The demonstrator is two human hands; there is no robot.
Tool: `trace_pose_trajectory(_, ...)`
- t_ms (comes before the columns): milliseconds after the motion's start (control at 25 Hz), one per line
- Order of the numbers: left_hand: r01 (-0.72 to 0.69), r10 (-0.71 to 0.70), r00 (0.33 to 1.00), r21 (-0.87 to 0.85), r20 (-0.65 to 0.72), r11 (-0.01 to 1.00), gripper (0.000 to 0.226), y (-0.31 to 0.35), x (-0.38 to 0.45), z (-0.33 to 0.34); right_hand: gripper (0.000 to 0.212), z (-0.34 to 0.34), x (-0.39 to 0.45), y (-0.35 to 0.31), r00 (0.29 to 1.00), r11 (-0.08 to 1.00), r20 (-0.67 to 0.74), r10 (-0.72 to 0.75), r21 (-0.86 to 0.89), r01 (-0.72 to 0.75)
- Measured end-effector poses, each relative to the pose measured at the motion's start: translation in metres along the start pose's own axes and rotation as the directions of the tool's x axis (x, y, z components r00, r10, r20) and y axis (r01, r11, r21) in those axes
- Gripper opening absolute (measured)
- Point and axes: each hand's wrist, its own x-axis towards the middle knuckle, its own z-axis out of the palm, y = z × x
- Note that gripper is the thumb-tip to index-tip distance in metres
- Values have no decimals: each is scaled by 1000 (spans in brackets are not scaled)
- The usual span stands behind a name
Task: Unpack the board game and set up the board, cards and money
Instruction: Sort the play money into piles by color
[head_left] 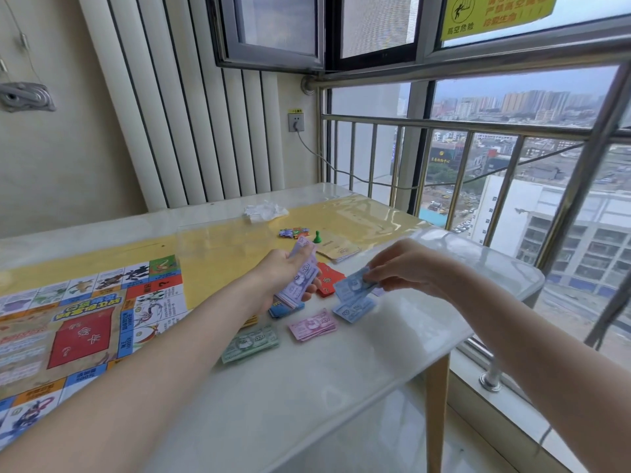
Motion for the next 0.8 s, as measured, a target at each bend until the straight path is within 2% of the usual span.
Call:
trace_pose_trajectory(200, 46, -45, 999, -55, 9, 997, 52, 1, -3, 2, 7, 1, 1, 7, 1000, 998, 20, 1, -63, 0)
trace_pose_trajectory(280, 48, -48, 999, -73, 6, 996, 54, 1, -3, 2, 11, 5, 4, 8, 999, 973, 16, -29, -228, 32)
trace_pose_trajectory(360, 51, -51, 999, -75, 11, 996, 55, 2, -5, 3, 20, 12, 8, 12, 997, 875, 16, -81, -477, 79)
trace_pose_trajectory(440, 53, -52, 999, -59, 17, 997, 57, 0, -6, 3, 26, 18, 12, 17, 989, 730, 8, -144, -675, 112)
trace_pose_trajectory(520, 45, -44, 999, -44, 21, 998, 59, -2, -7, 1, 29, 20, 13, 17, 977, 671, -24, -210, -730, 126)
trace_pose_trajectory(600, 34, -33, 999, -53, 13, 998, 58, -2, -8, 0, 25, 19, 8, 6, 961, 803, -54, -271, -564, 194)
trace_pose_trajectory(680, 24, -23, 1000, -52, 4, 998, 57, 1, -10, 0, 26, 23, 0, -11, 951, 925, -5, -309, -235, 299)
trace_pose_trajectory(720, 23, -22, 1000, -43, 14, 999, 57, 3, -12, 0, 29, 28, -3, -19, 942, 935, 45, -331, -118, 334)
trace_pose_trajectory(800, 29, -27, 996, -23, 86, 999, 63, 6, -14, 2, 37, 39, -5, -27, 926, 929, 115, -359, -47, 366)
